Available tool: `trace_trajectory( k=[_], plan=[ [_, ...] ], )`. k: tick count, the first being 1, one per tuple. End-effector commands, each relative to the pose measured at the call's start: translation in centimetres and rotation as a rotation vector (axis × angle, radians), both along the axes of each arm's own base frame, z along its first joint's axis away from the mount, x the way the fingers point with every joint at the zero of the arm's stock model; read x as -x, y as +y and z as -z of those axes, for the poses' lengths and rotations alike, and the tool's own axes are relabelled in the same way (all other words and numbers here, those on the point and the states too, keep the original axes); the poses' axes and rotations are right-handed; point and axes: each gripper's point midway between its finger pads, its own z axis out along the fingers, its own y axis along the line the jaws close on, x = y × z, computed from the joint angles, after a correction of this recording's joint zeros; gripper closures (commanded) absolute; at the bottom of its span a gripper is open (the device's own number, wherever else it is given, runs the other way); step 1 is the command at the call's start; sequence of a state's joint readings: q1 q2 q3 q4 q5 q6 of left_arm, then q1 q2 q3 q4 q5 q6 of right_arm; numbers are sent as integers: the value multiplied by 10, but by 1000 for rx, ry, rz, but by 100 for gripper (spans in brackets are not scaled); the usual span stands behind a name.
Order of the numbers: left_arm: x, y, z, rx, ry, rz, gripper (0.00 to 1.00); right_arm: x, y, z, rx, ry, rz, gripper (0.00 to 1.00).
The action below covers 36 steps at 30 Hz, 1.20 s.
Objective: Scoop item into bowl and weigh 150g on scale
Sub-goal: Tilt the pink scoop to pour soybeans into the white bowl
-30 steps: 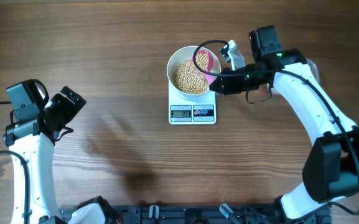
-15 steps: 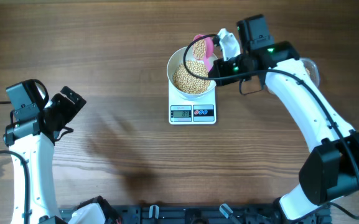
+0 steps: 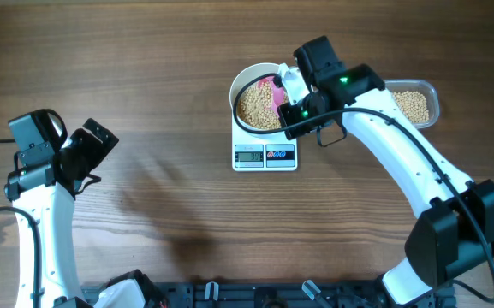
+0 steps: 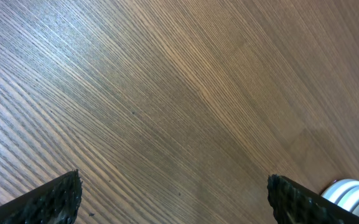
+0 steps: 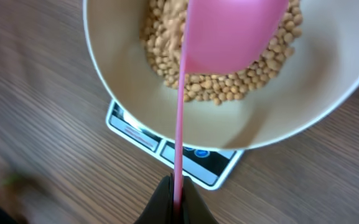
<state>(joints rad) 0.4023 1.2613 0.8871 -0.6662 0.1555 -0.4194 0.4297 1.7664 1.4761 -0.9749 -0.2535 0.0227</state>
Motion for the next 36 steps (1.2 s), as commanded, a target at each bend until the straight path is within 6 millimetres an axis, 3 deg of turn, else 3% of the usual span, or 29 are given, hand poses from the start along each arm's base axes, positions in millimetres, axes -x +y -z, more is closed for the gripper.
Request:
trace_trajectory(
  k=[1,7,12,19,26,36],
  plan=[
    [0,0,0,-2,-4,17,0,-8,-4,0,40,-29,15,95],
    [0,0,0,-2,-4,17,0,-17,-20,2,136,-85,15,95],
    [0,0,0,-2,-4,17,0,-23,-19,-5,149,-126,-21,95],
    [0,0,0,-1,-4,17,0,-43,-19,-19,307,-298,-111,95],
    [0,0,0,-1,-4,17,0,-43,-13,-24,433,-376,-215,96],
    [0,0,0,-1,-4,17,0,-39,-6,-24,452,-391,-257,96]
  ],
)
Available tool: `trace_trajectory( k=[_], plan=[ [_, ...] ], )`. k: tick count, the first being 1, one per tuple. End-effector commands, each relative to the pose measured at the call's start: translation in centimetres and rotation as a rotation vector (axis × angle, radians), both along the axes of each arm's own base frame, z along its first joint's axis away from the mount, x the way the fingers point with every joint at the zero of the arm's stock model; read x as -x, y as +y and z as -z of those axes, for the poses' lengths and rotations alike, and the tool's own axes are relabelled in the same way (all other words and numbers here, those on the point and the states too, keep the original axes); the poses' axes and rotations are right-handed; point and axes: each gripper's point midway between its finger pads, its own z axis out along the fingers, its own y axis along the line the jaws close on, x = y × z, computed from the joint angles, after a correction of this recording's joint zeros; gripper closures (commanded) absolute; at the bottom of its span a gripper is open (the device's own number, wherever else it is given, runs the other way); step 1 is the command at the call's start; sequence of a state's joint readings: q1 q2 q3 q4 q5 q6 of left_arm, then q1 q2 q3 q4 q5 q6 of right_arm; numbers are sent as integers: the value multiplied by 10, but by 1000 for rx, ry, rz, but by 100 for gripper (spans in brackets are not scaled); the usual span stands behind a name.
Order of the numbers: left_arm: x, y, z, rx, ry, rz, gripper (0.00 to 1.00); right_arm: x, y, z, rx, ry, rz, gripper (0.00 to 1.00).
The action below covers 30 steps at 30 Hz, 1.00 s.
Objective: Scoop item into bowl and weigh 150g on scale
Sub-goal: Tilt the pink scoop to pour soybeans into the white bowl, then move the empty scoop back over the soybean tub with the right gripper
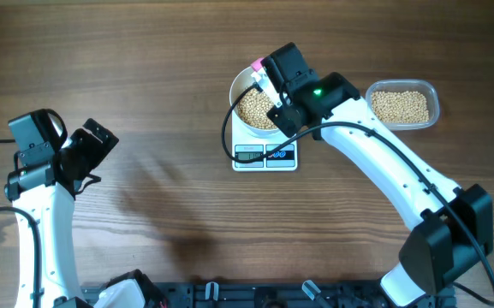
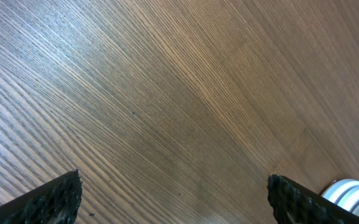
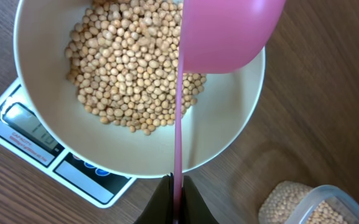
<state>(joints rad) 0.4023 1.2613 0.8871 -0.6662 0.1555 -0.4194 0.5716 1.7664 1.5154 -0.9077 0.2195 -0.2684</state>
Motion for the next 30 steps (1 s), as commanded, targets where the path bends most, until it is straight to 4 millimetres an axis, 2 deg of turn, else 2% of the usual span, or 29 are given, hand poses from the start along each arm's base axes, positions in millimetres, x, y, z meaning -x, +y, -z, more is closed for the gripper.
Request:
trace_trajectory(
  k=[1,6,12,14,18,20,22,25,30],
  plan=[
    [0,0,0,-2,-4,17,0,-7,2,-7,24,-36,-11,96],
    [0,0,0,-1,-4,17,0,-8,2,-7,14,-37,5,96],
    [0,0,0,-2,-4,17,0,-14,-1,-13,-99,-46,203,96],
    [0,0,0,-1,-4,17,0,-18,-2,-21,-171,-39,255,96],
    [0,0,0,-2,-4,17,0,-29,-5,-54,-450,40,324,96],
    [0,0,0,-2,-4,17,0,-32,-21,-69,-556,85,373,96],
    [0,0,0,-1,-4,17,0,-30,-47,-75,-610,127,435,96],
    [0,0,0,-1,-4,17,0,-20,-87,-73,-666,217,507,96],
    [0,0,0,-2,-4,17,0,-1,-131,-75,-767,319,518,96]
  ],
)
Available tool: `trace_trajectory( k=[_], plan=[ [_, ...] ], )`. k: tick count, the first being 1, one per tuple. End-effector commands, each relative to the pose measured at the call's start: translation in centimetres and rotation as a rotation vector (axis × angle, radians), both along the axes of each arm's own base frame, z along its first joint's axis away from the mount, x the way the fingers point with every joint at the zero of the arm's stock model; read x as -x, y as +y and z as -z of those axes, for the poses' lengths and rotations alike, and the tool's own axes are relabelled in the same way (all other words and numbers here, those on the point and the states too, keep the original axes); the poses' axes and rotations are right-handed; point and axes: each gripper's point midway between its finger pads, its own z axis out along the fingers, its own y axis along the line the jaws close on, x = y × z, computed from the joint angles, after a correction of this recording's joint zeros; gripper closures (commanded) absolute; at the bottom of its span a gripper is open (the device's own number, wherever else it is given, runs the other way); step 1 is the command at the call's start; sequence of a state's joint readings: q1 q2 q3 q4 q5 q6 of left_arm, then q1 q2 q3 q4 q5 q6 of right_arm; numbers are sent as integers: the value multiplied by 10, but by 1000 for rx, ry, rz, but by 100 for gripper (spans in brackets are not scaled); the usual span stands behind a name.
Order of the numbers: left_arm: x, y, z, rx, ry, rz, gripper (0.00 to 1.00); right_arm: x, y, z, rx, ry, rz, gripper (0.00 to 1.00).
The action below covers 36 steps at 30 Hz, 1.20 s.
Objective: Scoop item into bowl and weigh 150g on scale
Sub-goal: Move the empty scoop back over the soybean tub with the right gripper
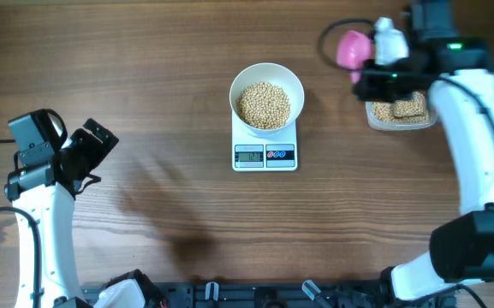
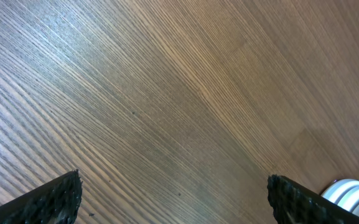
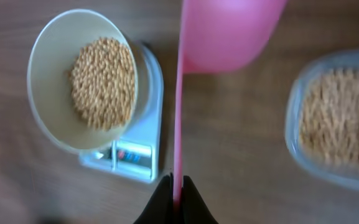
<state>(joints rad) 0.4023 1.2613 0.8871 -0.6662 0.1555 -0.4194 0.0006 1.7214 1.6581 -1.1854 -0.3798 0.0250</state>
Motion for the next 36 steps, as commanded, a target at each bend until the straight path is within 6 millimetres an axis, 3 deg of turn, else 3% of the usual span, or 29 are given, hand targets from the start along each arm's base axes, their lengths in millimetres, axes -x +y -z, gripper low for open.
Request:
trace_trajectory(
  k=[1,4,5,8,13,18,21,25,33,36],
  plan=[
    [0,0,0,-1,-4,17,0,9,-14,-22,-131,-32,-26,96],
    [0,0,0,-2,-4,17,0,21,-80,-1,101,60,138,96],
    [0,0,0,-1,-4,17,0,32,-122,6,273,117,262,96],
    [0,0,0,-2,-4,17,0,31,-148,6,391,108,297,96],
    [0,0,0,-2,-4,17,0,27,-150,9,410,99,266,96],
    [0,0,0,-2,-4,17,0,35,-147,31,398,172,248,96],
    [0,0,0,-2,-4,17,0,41,-136,49,337,250,217,96],
    [0,0,0,-2,-4,17,0,41,-127,55,282,276,205,96],
    [0,0,0,-1,-4,17,0,67,-109,73,193,453,169,96],
    [0,0,0,-1,-4,17,0,66,-108,77,185,463,166,96]
  ],
)
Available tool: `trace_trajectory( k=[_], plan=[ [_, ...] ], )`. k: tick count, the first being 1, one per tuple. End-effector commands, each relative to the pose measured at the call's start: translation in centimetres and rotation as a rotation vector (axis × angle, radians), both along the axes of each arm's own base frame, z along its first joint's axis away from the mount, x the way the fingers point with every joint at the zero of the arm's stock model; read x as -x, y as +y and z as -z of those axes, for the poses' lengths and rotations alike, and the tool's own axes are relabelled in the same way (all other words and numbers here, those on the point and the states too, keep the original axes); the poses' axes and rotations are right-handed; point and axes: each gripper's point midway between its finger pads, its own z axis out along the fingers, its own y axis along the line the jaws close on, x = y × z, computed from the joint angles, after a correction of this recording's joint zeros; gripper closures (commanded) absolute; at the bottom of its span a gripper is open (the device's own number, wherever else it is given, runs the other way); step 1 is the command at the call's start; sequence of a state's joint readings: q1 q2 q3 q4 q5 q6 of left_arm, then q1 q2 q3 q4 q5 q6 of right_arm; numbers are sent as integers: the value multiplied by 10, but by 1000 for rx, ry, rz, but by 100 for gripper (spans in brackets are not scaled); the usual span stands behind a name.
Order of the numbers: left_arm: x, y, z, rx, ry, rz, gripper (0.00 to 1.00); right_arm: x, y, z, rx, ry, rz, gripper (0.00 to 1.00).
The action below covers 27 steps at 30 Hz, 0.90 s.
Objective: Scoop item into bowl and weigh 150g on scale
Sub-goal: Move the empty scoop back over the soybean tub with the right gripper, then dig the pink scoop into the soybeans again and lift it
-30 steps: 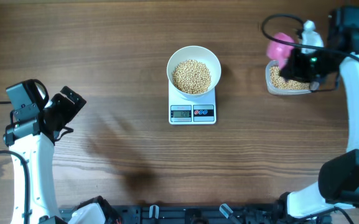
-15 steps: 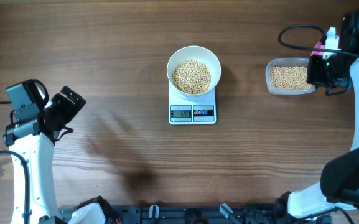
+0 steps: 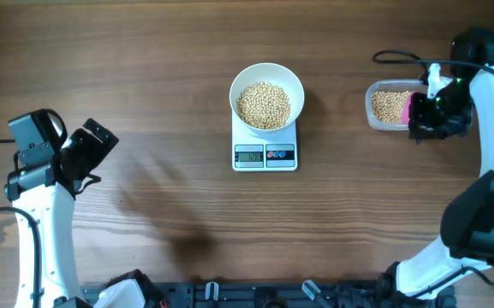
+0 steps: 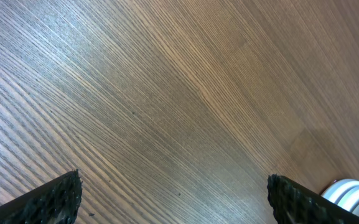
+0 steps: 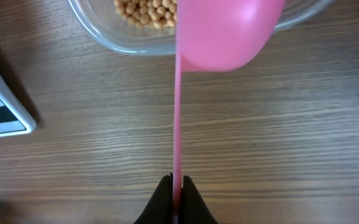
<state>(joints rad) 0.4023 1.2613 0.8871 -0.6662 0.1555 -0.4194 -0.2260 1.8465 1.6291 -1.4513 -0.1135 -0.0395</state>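
Observation:
A white bowl (image 3: 267, 96) holding tan beans stands on the small digital scale (image 3: 265, 155) at mid-table. The clear container (image 3: 389, 105) of beans lies to the right. My right gripper (image 3: 433, 118) is shut on the thin handle of the pink scoop (image 3: 417, 109), beside the container's right end. In the right wrist view the scoop's cup (image 5: 226, 31) shows its underside over the container's near rim (image 5: 129, 43), and the gripper (image 5: 177, 186) clamps the handle's end. My left gripper (image 3: 92, 145) hangs open at the far left, its fingertips (image 4: 55, 199) wide apart over bare wood.
A corner of the scale shows at the left of the right wrist view. A black cable (image 3: 396, 56) runs behind the container. A white round part (image 4: 348, 190) sits at the bottom right of the left wrist view.
My right gripper, still holding the scoop, has moved from behind and left of the container to its right end, nearer the front. The scoop's cup now overlaps the container's rim. The left arm has not moved.
The scoop was first in the bowl on the scale, over the beans. Then it was over the bowl's far rim, with the bean pile fuller in view. Later it was off to the right near the container, and now it is at the container's edge.

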Motion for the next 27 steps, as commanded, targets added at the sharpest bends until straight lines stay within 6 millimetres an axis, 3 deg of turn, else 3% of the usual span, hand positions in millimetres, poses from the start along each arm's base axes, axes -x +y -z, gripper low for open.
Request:
trace_trajectory(
  k=[1,11,22,27],
  plan=[
    [0,0,0,-1,-4,17,0,0,8,10,-47,31,-9,96],
    [0,0,0,-2,-4,17,0,-21,-11,15,54,-44,1,96],
    [0,0,0,-1,-4,17,0,-26,-31,38,153,3,-29,96],
    [0,0,0,-2,-4,17,0,-33,-27,40,161,-18,-45,96]
  ],
)
